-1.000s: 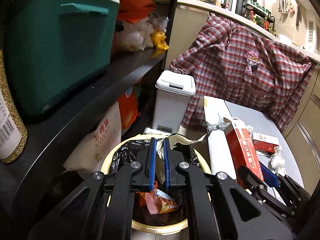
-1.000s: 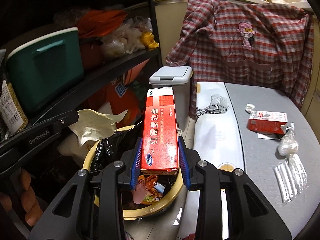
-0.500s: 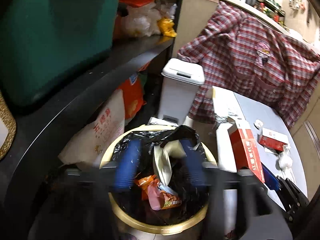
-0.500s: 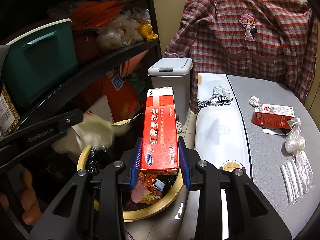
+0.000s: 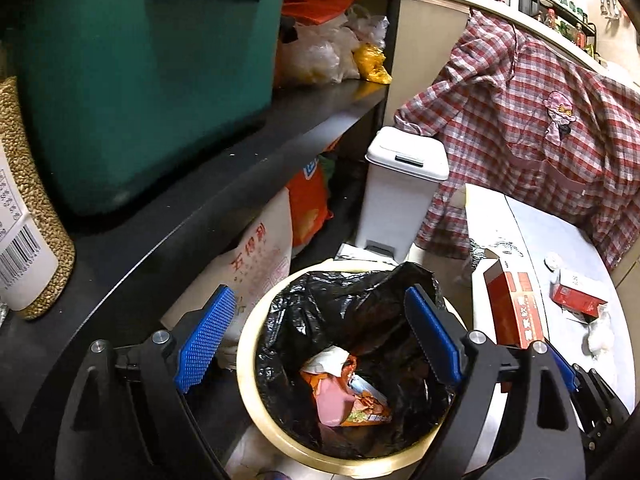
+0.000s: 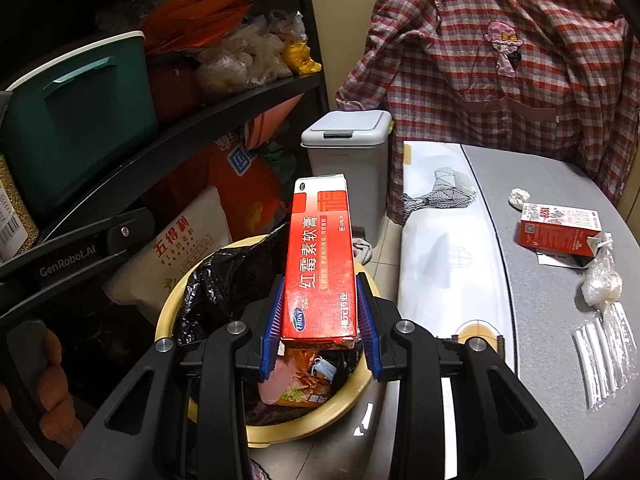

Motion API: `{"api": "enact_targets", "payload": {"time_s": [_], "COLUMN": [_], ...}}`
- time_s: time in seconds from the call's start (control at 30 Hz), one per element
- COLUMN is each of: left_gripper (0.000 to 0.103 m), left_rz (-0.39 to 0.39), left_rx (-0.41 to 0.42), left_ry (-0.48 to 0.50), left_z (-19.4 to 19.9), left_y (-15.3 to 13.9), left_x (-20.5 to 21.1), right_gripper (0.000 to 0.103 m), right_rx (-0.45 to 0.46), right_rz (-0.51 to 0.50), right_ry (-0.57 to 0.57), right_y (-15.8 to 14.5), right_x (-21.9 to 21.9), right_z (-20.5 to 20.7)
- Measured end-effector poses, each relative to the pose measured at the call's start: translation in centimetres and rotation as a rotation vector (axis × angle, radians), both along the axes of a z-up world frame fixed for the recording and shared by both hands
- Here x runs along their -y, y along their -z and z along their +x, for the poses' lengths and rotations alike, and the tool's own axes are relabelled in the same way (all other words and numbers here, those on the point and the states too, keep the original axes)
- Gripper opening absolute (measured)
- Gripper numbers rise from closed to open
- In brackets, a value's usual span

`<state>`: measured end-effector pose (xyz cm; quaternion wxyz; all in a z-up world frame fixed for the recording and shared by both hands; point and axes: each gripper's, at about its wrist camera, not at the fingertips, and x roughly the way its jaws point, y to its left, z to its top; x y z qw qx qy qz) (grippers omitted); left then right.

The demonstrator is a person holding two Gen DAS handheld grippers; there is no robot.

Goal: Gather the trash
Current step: 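Open the right gripper to drop the red box into the bin, then move the right gripper to the clear straw pack and grasp it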

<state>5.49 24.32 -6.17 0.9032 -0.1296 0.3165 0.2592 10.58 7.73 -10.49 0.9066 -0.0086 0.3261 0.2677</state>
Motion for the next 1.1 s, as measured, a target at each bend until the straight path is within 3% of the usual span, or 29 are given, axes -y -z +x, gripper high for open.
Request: {"api": "enact_targets", "payload": {"time_s": [0.13,0.23,0.53,0.8,1.1], "left_gripper": [0.084,0.084,0.084,0.091,0.095], "left_rz": [0.012,0.013,0.005,0.038,0.095], "left_rx": [0.001,0.004,0.01,0.063,0.116], "left_ry": [-0.011,-0.015,-0.01,0.04,0.135], "left_z": [-0.2,-0.2,-0.2,-0.7,0.1], "left_y": [0.0,-0.1,-0.1,-1.5,-2.6], "left_x": [-0.1,-0.2,-0.2,3.2,9.2], "right_gripper": [0.038,0.055,0.058,0.069,0.071], "right_rx": [-0.031,-0.05,-0.029,0.032,0.108], "right_rz": [0.006,0.024,0.033,0.046,0.019], "right_ry": [-0.066,-0.076,-0.002,0.082,0.267], "right_y": [0.2,0.4,-0.6,-2.9,-3.6], "right_x": [-1.1,-1.3,1.4,7.5,16.9], "right_z": [0.1,0.0,-0.5,-1.5,-2.2]}}
